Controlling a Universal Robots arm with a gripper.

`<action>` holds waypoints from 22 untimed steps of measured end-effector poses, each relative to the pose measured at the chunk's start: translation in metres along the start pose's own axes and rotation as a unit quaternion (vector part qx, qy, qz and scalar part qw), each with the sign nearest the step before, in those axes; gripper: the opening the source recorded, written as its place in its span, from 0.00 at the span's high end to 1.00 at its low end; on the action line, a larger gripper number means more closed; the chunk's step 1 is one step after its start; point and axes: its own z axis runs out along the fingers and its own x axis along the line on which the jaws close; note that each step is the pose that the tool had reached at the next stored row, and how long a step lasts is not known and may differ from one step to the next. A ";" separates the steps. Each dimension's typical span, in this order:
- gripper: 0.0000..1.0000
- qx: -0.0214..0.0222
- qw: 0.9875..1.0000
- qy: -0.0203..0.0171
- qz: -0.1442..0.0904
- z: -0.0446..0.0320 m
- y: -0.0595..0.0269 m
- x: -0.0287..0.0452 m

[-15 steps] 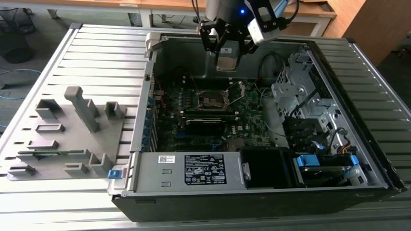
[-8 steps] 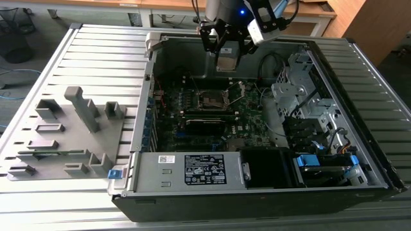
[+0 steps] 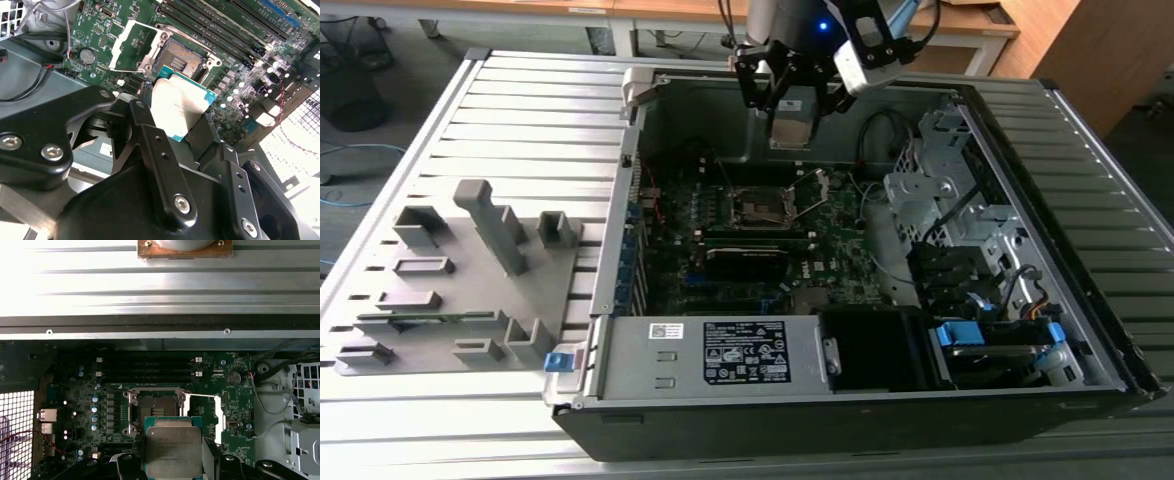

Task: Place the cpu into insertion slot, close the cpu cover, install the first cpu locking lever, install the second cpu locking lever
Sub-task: 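Place the cpu into insertion slot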

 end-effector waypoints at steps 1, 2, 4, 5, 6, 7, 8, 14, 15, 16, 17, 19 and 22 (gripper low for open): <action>0.46 0.000 1.000 0.000 0.000 0.0000 0.0000 0.0000; 0.46 0.000 1.000 0.000 0.000 0.0001 0.0000 0.0000; 0.46 0.000 1.000 0.000 0.000 0.0001 0.0000 0.0000; 0.46 0.000 1.000 0.000 0.000 0.0001 0.0000 0.0000; 0.46 0.000 1.000 0.000 0.000 0.0003 0.0000 0.0000; 0.46 0.000 1.000 0.000 0.000 0.0006 0.0000 0.0000; 0.46 0.000 1.000 0.000 0.000 0.0008 0.0000 0.0000; 0.46 0.000 1.000 0.000 0.000 0.0019 -0.0001 0.0000; 0.46 0.000 1.000 0.000 0.000 0.0024 -0.0002 0.0000; 0.46 0.000 1.000 0.000 0.000 0.0029 -0.0003 0.0000; 0.46 0.000 1.000 0.000 0.000 0.0034 -0.0003 0.0000; 0.46 0.000 1.000 0.000 0.000 0.0043 -0.0004 0.0000; 0.46 0.000 1.000 0.000 0.000 0.0062 -0.0006 0.0000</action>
